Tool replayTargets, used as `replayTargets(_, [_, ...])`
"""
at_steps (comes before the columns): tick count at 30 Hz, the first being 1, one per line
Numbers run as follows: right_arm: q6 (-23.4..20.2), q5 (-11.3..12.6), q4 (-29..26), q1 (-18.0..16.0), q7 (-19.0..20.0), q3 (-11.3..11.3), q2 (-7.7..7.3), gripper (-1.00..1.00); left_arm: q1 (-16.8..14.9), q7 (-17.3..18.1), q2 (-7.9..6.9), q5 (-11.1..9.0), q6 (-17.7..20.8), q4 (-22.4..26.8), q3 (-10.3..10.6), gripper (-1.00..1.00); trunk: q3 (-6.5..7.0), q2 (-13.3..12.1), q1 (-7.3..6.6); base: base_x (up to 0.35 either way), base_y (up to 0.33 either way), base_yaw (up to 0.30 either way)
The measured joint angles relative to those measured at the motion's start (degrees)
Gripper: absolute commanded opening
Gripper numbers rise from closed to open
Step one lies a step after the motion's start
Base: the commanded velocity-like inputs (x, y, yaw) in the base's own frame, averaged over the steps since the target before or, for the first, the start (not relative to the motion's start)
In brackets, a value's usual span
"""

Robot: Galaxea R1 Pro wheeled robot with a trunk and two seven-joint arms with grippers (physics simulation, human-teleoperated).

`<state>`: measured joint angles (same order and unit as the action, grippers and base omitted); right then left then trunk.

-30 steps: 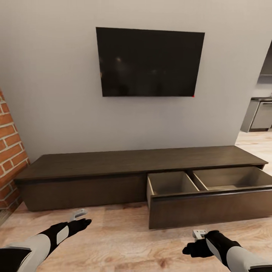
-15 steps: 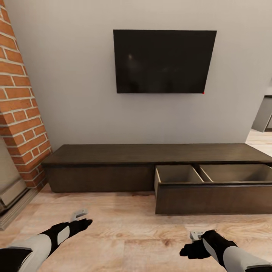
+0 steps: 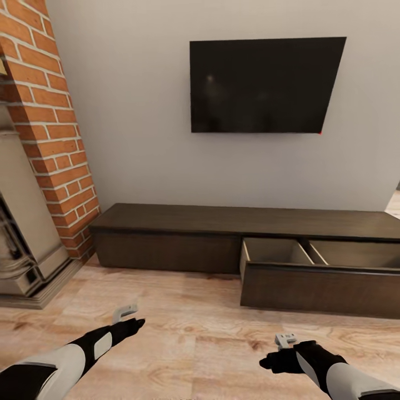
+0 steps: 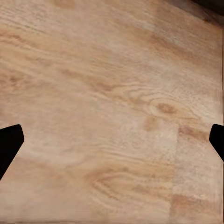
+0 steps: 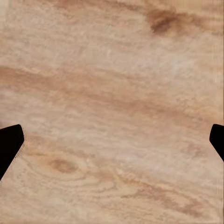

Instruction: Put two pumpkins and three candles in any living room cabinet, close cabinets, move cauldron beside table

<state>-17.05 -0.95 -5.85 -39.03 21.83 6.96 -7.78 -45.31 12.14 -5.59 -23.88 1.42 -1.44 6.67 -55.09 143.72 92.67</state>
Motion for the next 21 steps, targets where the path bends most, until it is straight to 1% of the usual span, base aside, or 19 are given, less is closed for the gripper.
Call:
replayTargets(1, [0.1,0.0,0.0,0.0,0.0,0.0,0.0,1.0,0.0,0.0,0.28,-0.1,0.0,0.0,0.0,1.0,-0.06,0.0,0.0,-0.004,0.0,0.243])
replayTargets(2, [0.4,0.0,0.0,0.0,0.0,0.0,0.0,1.0,0.0,-0.1,1.09,-0.5,-0.1,-0.1,0.0,1.0,-0.11,0.0,0.0,-0.002,0.0,0.246])
replayTargets(3, [0.5,0.0,0.0,0.0,0.0,0.0,0.0,1.0,0.0,-0.2,1.59,-0.7,-0.2,-0.3,-0.1,1.0,-0.16,0.0,0.0,-0.002,0.0,0.248])
replayTargets(5, [0.7,0.0,0.0,0.0,0.0,-0.1,0.0,1.0,0.0,-0.2,2.13,-0.8,-0.2,-0.5,-0.1,1.0,-0.25,0.0,0.0,-0.001,0.0,0.251])
replayTargets(10, [2.3,0.0,0.0,0.0,0.0,0.1,0.05,1.0,0.0,-0.1,2.5,-1.4,-0.3,-0.5,-0.2,1.0,-0.47,0.0,0.0,0.0,0.0,0.253])
replayTargets(13, [4.2,0.0,0.0,0.1,0.0,0.3,0.22,1.0,0.0,0.1,2.58,-3.9,-0.3,-0.6,-0.2,1.0,-0.58,0.0,0.0,0.0,0.0,0.263])
replayTargets(15, [4.6,0.0,0.0,0.1,0.0,0.4,0.25,1.0,0.0,0.1,2.59,-5.1,-0.3,-0.7,-0.2,1.0,-0.64,0.0,0.0,0.0,0.0,0.274])
replayTargets(19, [4.9,0.0,0.1,0.1,0.0,0.4,0.26,1.0,0.0,0.0,2.53,-5.7,-0.5,-0.8,-0.1,1.0,-0.6,0.0,0.0,0.0,0.0,0.198])
replayTargets(21, [5.0,0.0,0.1,0.1,0.0,0.4,0.26,1.0,0.2,0.0,2.52,-5.9,-1.5,-0.7,-0.1,1.0,-0.47,0.0,0.0,0.0,0.0,0.122])
